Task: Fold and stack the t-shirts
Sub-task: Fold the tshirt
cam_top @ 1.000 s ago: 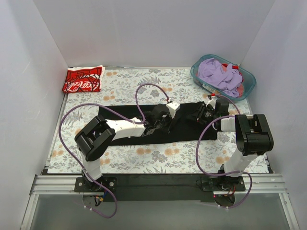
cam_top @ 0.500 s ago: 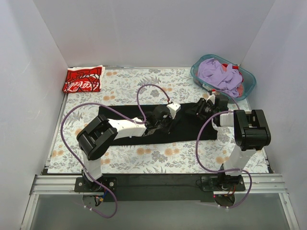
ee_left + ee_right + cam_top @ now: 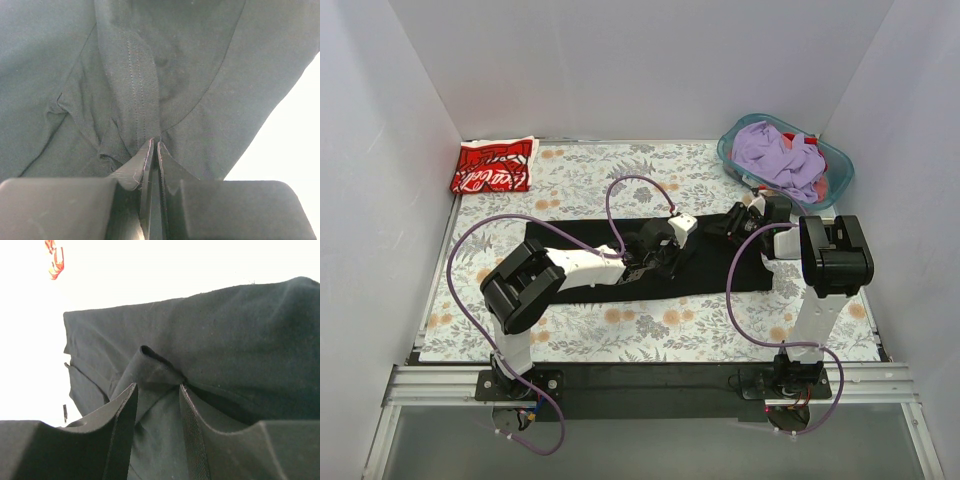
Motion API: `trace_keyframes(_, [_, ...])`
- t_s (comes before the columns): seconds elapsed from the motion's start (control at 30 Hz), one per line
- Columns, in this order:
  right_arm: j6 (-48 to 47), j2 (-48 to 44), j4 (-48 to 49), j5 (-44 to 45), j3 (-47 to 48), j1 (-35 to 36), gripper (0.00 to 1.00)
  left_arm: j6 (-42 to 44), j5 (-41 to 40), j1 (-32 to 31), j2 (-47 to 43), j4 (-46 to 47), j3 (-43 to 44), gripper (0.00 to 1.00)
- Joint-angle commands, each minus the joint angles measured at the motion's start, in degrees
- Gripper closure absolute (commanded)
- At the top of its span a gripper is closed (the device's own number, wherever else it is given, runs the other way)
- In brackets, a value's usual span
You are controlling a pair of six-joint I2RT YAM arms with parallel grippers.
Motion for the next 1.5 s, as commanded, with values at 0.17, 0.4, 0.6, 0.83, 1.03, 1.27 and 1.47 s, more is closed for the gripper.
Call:
trace_keyframes(0.17, [0.7, 2.1, 3.5, -0.2, 2.5, -0.2, 0.55, 0.9, 0.1, 0.0, 0.4, -0.3, 1.7, 1.0])
trace_keyframes(0.4, [0.5, 1.3, 3.7, 1.5, 2.5, -0.2, 0.58, 0.8, 0.4, 0.0, 0.6, -0.4, 2.0, 1.0])
trace_keyframes(0.6, [-0.3, 0.6, 4.0, 2.0, 2.6, -0.2, 0.66, 0.9, 0.4, 0.0, 0.6, -0.7, 1.9, 1.0])
trace_keyframes(0.83, [-1.5, 0.6, 3.9, 2.4, 2.8, -0.2, 0.99, 0.8, -0.2, 0.0, 0.6, -0.7, 1.8, 1.0])
trace_keyframes(1.03, [-4.2, -2.1, 3.7, 2.4, 1.5, -0.2, 0.99, 0.8, -1.4, 0.0, 0.6, -1.0, 1.9, 1.0])
trace_keyframes(1.27, [-7.3, -9.7, 0.2, 4.7, -1.4, -0.5, 0.99, 0.9, -1.4, 0.0, -0.2, -2.0, 2.3, 1.0])
trace_keyframes(1.47, [-10.0, -12.8, -6.3, 6.4, -1.9, -1.8, 0.99, 1.1, -1.4, 0.0, -0.3, -2.6, 2.4, 1.0])
